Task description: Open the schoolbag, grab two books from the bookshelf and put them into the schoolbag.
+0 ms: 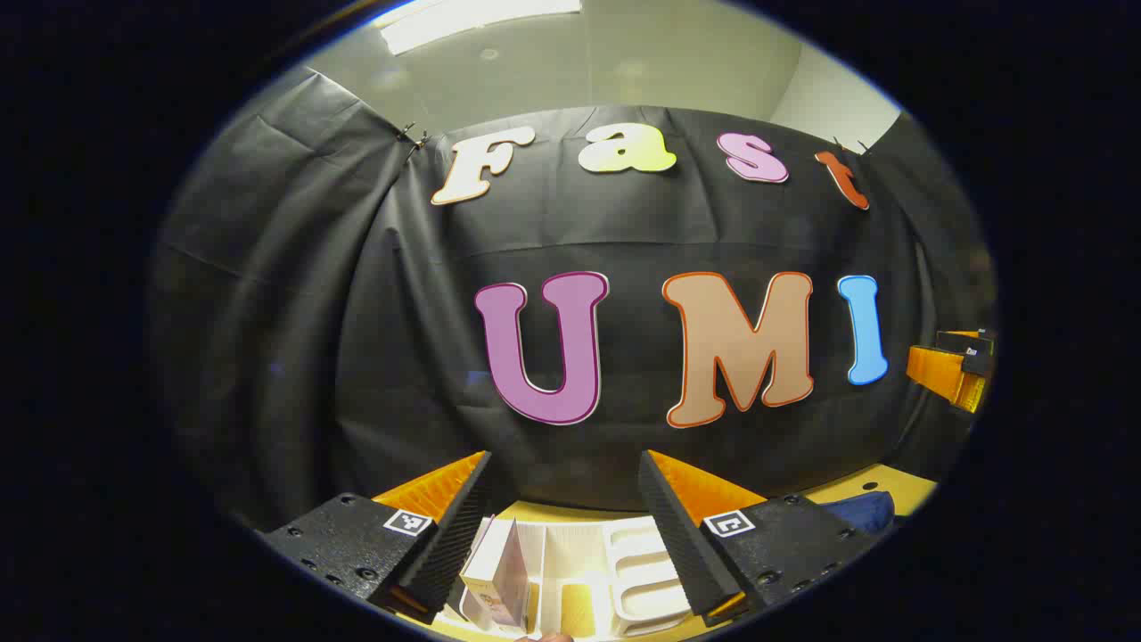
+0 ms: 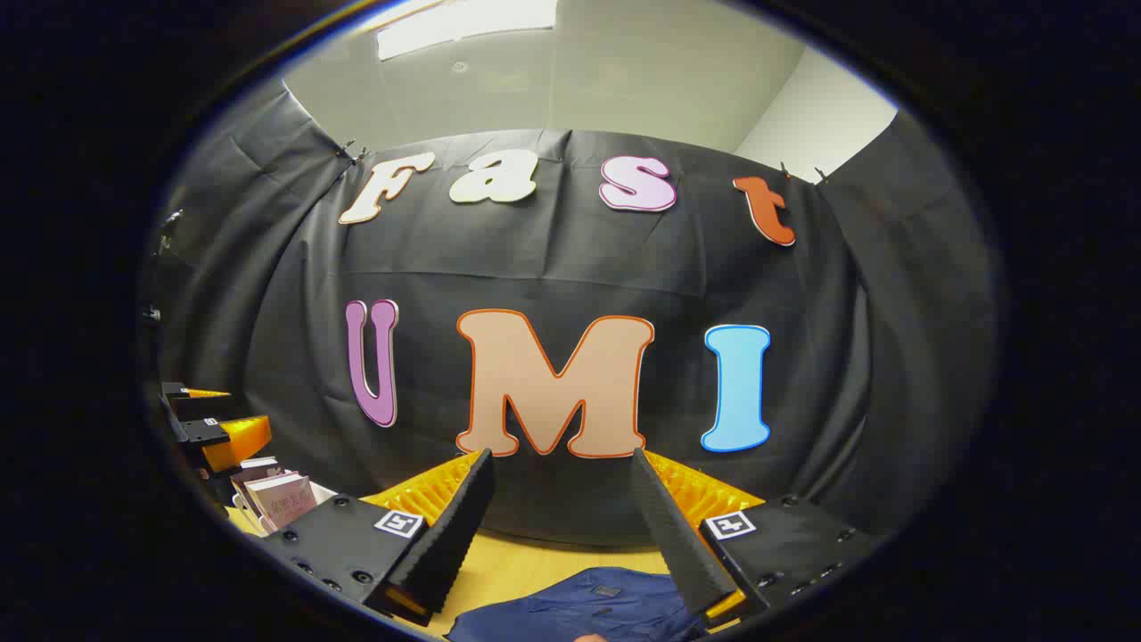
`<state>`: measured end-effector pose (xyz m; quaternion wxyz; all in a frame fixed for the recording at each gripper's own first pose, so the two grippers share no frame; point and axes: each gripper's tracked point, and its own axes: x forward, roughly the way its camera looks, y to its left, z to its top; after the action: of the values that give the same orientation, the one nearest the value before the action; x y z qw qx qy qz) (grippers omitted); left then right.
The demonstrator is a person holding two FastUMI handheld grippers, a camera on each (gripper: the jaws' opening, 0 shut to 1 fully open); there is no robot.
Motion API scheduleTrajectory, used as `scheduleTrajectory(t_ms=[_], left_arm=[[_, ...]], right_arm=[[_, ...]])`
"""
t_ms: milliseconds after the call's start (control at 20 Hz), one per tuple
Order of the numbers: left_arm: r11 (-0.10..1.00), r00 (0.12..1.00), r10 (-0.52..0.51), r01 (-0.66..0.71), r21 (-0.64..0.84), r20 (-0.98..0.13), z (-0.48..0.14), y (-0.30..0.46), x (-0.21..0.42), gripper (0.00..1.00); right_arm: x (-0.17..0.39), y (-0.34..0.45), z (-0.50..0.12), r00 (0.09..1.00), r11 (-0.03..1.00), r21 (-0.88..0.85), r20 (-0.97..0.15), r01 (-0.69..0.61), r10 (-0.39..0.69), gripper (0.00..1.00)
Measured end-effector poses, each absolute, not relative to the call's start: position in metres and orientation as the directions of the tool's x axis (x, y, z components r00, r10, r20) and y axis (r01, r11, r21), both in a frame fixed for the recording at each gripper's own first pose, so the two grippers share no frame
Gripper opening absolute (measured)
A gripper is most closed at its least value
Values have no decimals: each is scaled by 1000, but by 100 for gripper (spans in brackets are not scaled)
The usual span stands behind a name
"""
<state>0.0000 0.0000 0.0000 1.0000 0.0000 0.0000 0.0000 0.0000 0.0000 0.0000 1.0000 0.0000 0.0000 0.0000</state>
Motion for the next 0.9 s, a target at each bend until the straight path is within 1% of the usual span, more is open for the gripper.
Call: scheduleTrajectory(t_ms=[50, 100, 150, 200, 250, 300, 500, 550, 600, 900], left_arm=[[1000, 1000, 6, -6, 3, 1, 1, 1, 1, 94], [1000, 1000, 9, -9, 3, 4, 3, 2, 2, 93], [1000, 1000, 13, -13, 9, 2, 3, 2, 3, 93], [1000, 1000, 18, -18, 19, -4, 1, 3, 5, 92], [1000, 1000, 18, -18, 22, -3, 2, 3, 5, 92], [1000, 1000, 17, -17, 24, -2, 3, 4, 5, 93], [999, 1000, 6, -6, 32, 7, 7, 1, 6, 92], [999, 1000, 3, -4, 34, 8, 8, -1, 6, 92], [999, 1000, 1, -2, 37, 7, 8, -2, 8, 93], [999, 1000, -3, 3, 36, 4, 8, -1, 9, 93]], right_arm=[[1, -2, -1, 1000, 1000, -5, -1, -2, 2, 100], [2, -4, -4, 1000, 1000, -11, -4, -1, 1, 98], [4, -6, -5, 1000, 1000, -12, -7, 2, -2, 100], [5, -7, -7, 1000, 1000, -9, -11, -1, 1, 100], [6, -7, -7, 1000, 1000, -6, -12, -3, 3, 98], [6, -9, -7, 1000, 1000, -8, -14, 0, 0, 100], [6, -10, -6, 1000, 1000, -20, -4, 2, -2, 100], [6, -10, -5, 1000, 1000, -20, -2, 1, -1, 98], [8, -9, -6, 1000, 1000, -18, -4, -1, 1, 100], [7, -10, -13, 999, 1000, 7, -33, 8, -7, 99]])
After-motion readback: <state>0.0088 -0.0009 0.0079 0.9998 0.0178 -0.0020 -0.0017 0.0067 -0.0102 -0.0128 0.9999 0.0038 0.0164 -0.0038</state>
